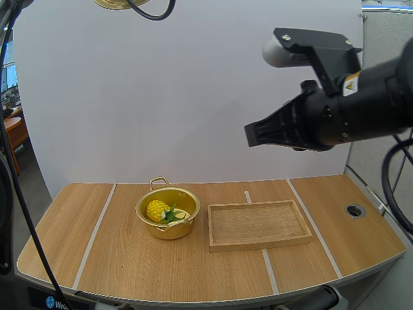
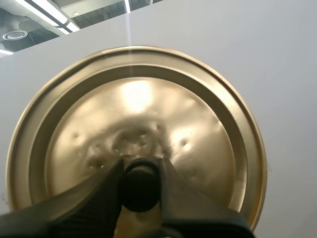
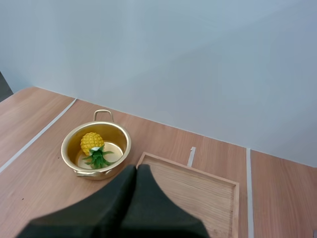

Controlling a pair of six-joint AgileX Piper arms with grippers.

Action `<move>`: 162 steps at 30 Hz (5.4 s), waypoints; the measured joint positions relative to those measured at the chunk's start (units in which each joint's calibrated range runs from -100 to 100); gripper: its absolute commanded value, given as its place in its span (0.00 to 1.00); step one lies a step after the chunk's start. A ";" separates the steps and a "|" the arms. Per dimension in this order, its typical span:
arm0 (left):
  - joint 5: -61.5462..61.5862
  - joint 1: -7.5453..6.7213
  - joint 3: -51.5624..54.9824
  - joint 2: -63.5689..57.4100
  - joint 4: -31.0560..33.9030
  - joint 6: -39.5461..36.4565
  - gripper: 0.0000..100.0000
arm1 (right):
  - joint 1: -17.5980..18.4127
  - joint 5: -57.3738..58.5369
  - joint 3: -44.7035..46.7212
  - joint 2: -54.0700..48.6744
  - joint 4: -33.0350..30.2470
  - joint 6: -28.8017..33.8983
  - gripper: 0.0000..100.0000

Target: Open the pot, put the pineapple inside, and close it

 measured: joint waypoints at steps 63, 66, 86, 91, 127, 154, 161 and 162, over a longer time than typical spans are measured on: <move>31.14 0.00 31.43 -3.94 -3.06 10.39 0.00 | -4.16 0.44 25.84 -16.42 15.43 -8.67 0.00; 31.14 0.00 34.48 -2.68 -3.06 11.27 0.00 | -4.16 0.44 25.84 -16.42 15.43 -9.16 0.00; 23.26 0.00 48.07 14.41 -12.22 20.74 0.00 | -4.16 0.44 25.84 -16.42 15.43 -9.38 0.00; 23.07 0.00 48.07 19.47 -12.33 21.08 0.00 | -4.16 0.44 25.84 -16.42 15.43 -9.38 0.00; 5.34 0.00 58.28 27.58 -15.81 25.79 0.00 | -4.16 0.44 25.84 -16.42 15.43 -9.38 0.00; 7.71 0.00 58.28 28.51 -14.23 25.79 0.00 | -4.16 0.44 25.84 -16.42 15.43 -9.38 0.00; 7.71 0.00 58.28 28.51 -14.23 25.79 0.31 | -4.16 0.44 25.84 -16.42 15.43 -9.38 0.00; 7.71 0.00 58.28 28.51 -14.23 25.79 0.45 | -4.16 0.44 25.84 -16.42 15.43 -9.38 0.00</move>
